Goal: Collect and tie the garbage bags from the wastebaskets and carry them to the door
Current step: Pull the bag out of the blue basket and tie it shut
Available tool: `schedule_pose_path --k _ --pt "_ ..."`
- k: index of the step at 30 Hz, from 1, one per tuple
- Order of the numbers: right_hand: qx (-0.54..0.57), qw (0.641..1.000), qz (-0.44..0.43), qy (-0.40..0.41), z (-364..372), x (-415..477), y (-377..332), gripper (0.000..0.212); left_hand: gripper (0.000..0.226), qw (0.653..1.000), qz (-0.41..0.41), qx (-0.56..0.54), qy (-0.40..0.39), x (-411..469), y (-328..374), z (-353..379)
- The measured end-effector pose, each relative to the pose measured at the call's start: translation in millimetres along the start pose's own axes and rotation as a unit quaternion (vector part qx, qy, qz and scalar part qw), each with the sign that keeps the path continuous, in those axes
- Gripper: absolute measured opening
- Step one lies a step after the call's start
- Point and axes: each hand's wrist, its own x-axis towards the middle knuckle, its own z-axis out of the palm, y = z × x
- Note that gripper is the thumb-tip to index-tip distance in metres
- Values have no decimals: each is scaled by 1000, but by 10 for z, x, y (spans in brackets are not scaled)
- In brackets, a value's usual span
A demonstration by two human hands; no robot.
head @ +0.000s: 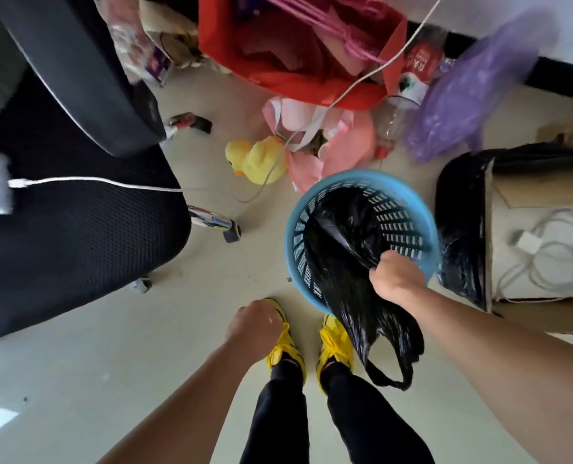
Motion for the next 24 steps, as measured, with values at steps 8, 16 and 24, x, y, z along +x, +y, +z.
schedule_pose_path --k 8,16,24 --pt "-78 990 -93 74 -711 -1045 13 20 22 995 28 -78 59 -1106 263 -468" --pt "-141 973 -152 103 -658 -2219 79 24 23 984 73 -92 134 -2106 -264 -486" --pt "-164 954 -182 170 279 -3009 364 16 23 983 108 -40 145 -2549 -1463 234"
